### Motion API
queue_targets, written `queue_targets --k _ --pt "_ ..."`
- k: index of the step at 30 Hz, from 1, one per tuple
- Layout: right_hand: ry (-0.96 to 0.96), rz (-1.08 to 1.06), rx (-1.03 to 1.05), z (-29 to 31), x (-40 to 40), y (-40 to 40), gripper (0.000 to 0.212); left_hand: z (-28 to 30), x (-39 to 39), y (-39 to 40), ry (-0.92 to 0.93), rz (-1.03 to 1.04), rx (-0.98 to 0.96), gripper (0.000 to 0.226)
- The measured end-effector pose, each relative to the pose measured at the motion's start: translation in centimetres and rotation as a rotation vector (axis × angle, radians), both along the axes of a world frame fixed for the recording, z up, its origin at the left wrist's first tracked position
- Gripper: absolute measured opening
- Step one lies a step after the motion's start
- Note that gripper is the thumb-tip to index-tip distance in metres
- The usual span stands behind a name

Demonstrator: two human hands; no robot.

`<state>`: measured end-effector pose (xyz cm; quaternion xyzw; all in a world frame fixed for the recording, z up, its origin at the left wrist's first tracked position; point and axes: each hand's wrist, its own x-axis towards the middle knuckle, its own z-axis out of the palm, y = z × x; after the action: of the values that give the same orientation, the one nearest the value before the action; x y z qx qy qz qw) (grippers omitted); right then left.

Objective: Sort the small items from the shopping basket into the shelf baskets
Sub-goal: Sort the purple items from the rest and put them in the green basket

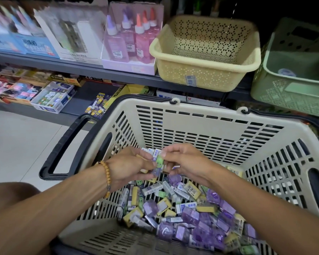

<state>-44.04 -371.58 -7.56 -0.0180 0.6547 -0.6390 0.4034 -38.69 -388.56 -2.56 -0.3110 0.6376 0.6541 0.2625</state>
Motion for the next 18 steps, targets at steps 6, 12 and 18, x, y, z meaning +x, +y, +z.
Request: queue_targets --k 6,12,18 --pt "0.003 -0.313 0.233 -3.2 -1.2 3.1 0.008 0.2 -0.3 -0.1 -0.029 0.01 0.052 0.029" --pt "0.059 -0.321 0.378 -6.2 -1.2 2.0 0.005 0.4 -0.4 -0.2 -0.045 -0.02 0.093 0.031" --pt "0.054 -0.16 0.37 -6.0 -1.3 0.5 0.015 0.3 -0.4 -0.5 -0.006 -0.112 -0.001 0.036"
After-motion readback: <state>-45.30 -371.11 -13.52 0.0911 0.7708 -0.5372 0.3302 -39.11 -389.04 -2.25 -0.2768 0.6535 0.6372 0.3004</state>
